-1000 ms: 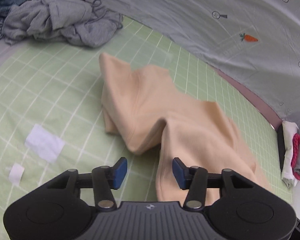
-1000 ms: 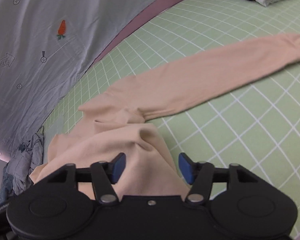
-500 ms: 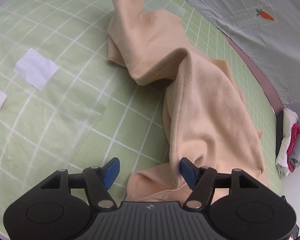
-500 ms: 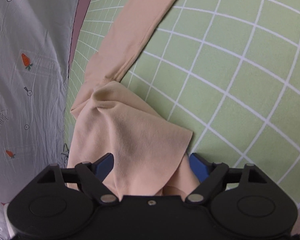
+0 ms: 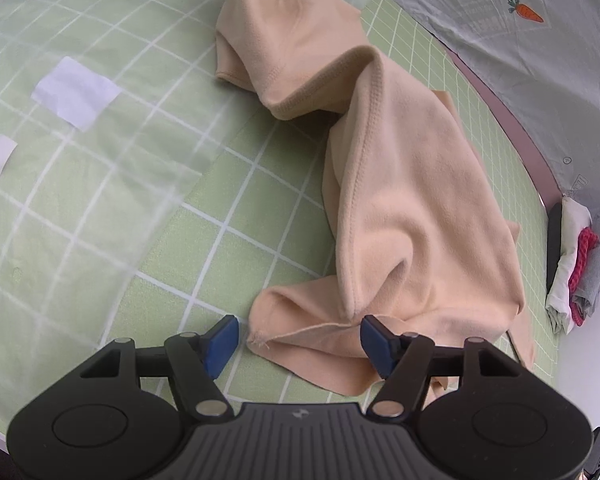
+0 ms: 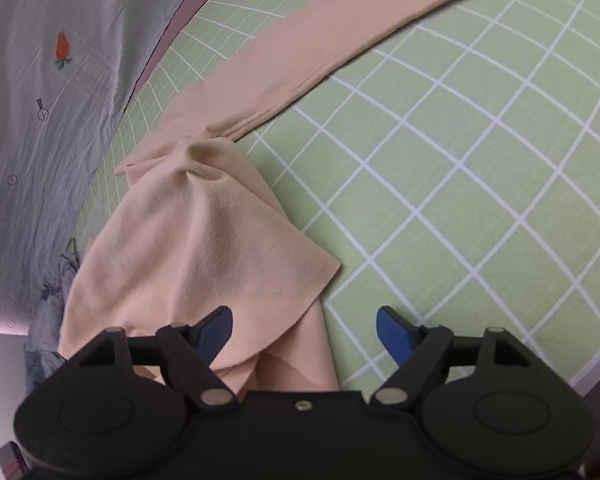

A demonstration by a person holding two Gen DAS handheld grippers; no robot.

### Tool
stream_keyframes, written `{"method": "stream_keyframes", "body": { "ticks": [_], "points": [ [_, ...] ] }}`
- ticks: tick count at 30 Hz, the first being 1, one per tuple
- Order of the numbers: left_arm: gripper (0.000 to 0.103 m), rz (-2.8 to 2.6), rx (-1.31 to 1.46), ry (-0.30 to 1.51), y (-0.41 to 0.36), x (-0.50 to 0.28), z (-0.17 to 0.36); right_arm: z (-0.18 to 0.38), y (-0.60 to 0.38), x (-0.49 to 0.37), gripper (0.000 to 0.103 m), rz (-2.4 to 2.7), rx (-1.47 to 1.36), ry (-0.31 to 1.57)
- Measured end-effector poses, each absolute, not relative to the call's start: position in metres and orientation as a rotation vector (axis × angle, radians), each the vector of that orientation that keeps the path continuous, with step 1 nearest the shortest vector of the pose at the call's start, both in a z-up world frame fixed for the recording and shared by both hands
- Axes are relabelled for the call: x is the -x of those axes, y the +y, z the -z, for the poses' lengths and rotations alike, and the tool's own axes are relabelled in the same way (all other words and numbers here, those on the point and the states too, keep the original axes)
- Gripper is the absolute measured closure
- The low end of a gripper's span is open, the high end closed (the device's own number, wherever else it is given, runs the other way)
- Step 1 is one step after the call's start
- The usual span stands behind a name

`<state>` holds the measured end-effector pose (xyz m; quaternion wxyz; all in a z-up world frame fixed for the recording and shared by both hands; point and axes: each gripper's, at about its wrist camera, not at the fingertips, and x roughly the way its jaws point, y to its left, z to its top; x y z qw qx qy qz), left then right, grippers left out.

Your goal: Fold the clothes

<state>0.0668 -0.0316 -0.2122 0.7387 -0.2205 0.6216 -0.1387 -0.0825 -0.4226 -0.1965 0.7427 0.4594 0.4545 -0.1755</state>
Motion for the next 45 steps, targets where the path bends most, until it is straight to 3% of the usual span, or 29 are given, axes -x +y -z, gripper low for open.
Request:
{"method": "stream_keyframes", "body": {
  "ticks": [7,18,20,21,22,24,36,41,44,45],
  "points": [
    [0.043,0.285,0.537,1.350,-0.023,-0.061,0.215,0.183,-0.391,0.073,0.046,0.325,-0.651,1.056],
    [0.044,0.271,0.580,1.319,-0.014,-0.061,0.211,0.182,-0.353,0.059,0.061,0.242,-0.432,1.061],
    [0.059,0.284,0.586,1.321,-0.015,-0.062,0.214,0.182,-0.350,0.057,0.065,0.230,-0.417,1.056],
    [0.070,0.285,0.579,1.327,-0.017,-0.062,0.214,0.182,-0.348,0.056,0.072,0.224,-0.398,1.057],
    [0.084,0.283,0.569,1.332,-0.019,-0.063,0.215,0.182,-0.346,0.056,0.087,0.219,-0.379,1.058],
    [0.096,0.285,0.550,1.335,-0.023,-0.064,0.216,0.177,-0.347,0.057,0.097,0.215,-0.343,1.050],
    [0.100,0.020,0.558,1.020,0.035,0.003,0.111,0.124,-0.379,0.086,0.099,0.217,-0.284,0.948],
    [0.098,-0.120,0.567,1.180,0.049,0.009,0.160,0.128,-0.386,0.095,0.099,0.190,-0.271,0.980],
    [0.094,-0.162,0.549,1.178,0.047,0.020,0.162,0.131,-0.391,0.100,0.097,0.173,-0.262,1.000],
    [0.088,-0.157,0.541,1.165,0.047,0.021,0.159,0.132,-0.392,0.101,0.089,0.167,-0.260,1.006]
  ]
}}
